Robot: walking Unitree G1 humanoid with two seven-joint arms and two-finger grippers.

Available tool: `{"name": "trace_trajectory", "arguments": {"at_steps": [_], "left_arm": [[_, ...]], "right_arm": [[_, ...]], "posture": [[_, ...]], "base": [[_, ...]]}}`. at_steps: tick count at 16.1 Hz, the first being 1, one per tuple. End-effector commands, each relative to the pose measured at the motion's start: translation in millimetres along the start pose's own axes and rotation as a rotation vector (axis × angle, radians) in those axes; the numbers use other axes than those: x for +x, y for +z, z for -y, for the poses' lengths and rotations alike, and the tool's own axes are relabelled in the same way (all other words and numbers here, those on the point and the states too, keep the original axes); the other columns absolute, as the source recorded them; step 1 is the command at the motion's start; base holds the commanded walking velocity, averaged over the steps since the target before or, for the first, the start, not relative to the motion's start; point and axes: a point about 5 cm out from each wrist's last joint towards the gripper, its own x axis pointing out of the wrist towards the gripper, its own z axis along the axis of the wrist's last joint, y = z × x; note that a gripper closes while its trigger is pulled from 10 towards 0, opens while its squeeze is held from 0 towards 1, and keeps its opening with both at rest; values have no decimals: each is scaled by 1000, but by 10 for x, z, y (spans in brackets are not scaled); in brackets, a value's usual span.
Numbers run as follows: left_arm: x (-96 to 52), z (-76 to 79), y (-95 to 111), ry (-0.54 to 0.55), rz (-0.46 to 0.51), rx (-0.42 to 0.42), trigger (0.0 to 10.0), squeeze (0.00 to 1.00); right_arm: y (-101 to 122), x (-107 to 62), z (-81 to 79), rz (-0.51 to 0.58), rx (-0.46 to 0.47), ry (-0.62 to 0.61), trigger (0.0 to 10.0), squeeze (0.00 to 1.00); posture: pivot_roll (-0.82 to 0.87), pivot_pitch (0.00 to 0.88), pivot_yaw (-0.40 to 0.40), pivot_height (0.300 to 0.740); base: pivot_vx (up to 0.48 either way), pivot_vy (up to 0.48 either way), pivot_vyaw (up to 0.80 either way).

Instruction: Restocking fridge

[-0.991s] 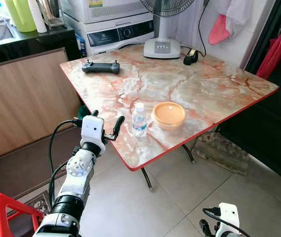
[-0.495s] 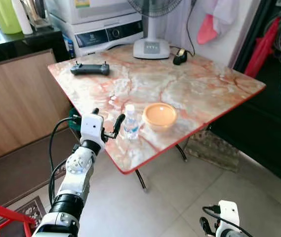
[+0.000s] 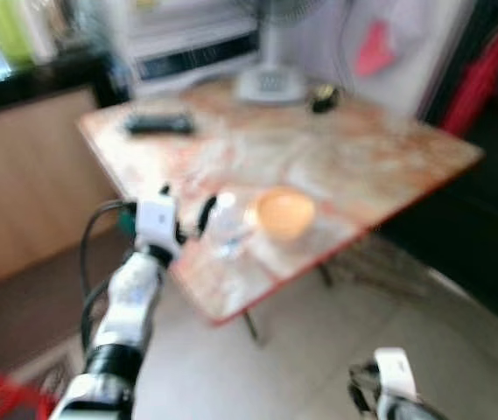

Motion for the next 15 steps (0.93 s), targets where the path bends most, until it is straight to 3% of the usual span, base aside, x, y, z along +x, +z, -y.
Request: {"name": "trace_trajectory", "arguments": {"at_steps": [1, 3, 8, 15], "left_arm": [[76, 101, 151, -46, 66, 3, 10000, 0], [127, 91, 300, -43, 126, 8, 10000, 0], [190, 95, 456, -43, 166, 9, 10000, 0], [176, 91, 399, -31, 130, -9, 10000, 0]], "right_arm": [[-60, -22, 73, -10, 20, -24, 10000, 0], [-66, -23, 71, -7, 40, -24, 10000, 0], [-66, -21, 67, -9, 59, -25, 10000, 0], [-65, -20, 72, -9, 97, -36, 10000, 0]], "posture": [[89, 0, -5, 740], [92, 0, -5, 740], [101, 0, -5, 740], [99, 0, -8, 740]], "base": [[0, 0, 0], [0, 0, 0], [0, 0, 0], [0, 0, 0]]}}
